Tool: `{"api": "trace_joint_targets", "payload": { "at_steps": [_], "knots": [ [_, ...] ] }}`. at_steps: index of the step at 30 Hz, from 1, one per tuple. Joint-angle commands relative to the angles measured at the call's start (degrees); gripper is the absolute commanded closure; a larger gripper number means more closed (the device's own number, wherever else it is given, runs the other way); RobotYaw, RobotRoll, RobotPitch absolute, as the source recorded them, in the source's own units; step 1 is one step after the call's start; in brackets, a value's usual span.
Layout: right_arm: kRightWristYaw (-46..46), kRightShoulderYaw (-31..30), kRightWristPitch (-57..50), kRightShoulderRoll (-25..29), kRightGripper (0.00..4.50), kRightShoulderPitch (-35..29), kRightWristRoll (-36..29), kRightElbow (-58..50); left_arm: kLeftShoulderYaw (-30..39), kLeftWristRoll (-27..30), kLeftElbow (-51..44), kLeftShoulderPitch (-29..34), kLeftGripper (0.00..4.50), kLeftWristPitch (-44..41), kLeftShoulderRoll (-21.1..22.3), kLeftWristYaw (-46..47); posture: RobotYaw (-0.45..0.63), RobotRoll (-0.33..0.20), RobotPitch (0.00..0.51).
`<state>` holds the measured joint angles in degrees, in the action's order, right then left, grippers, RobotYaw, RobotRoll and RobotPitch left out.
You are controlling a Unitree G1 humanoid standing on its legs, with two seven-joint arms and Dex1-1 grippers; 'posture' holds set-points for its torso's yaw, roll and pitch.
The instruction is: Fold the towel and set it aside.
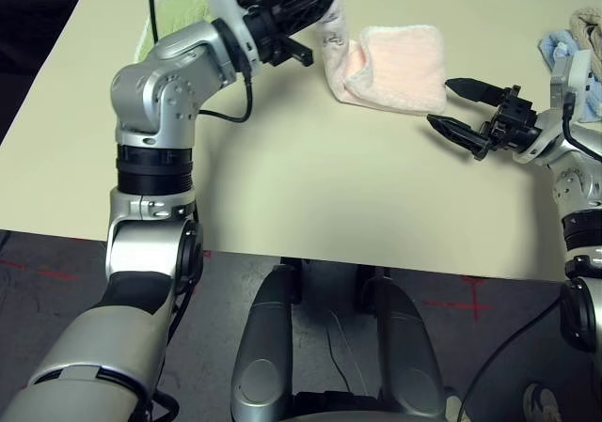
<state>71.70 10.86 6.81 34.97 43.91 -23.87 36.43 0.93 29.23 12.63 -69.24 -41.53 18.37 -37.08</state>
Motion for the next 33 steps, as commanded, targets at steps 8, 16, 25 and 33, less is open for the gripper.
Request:
{"api": "trace_joint_targets", "payload": {
  "at_steps": [8,16,25,33],
  "knots": [
    [1.20,2.09,3.06,4.39,0.00,3.29,1.18,8.66,-5.96,-2.29,-0.55,0.19,4.46,-1.63,-3.11,-3.76,0.03,0.000,0.373],
    [1.79,1.62,4.42,3.66,0.00,3.90,1.59,10.00,-6.48,-2.66,-0.08,-1.42,4.46,-2.99,-6.06,-3.43,0.03,0.000,0.368],
    [1.86,1.75,4.45,3.73,0.00,3.25,1.60,9.46,-6.25,-5.30,1.91,-2.04,4.46,-1.38,-10.83,0.47,0.02,0.000,0.364],
    [4.50,1.51,3.68,5.57,0.00,4.27,1.84,10.50,-8.25,-8.82,4.62,-1.61,4.46,0.65,-12.85,1.08,0.03,0.000,0.366]
  ]
}}
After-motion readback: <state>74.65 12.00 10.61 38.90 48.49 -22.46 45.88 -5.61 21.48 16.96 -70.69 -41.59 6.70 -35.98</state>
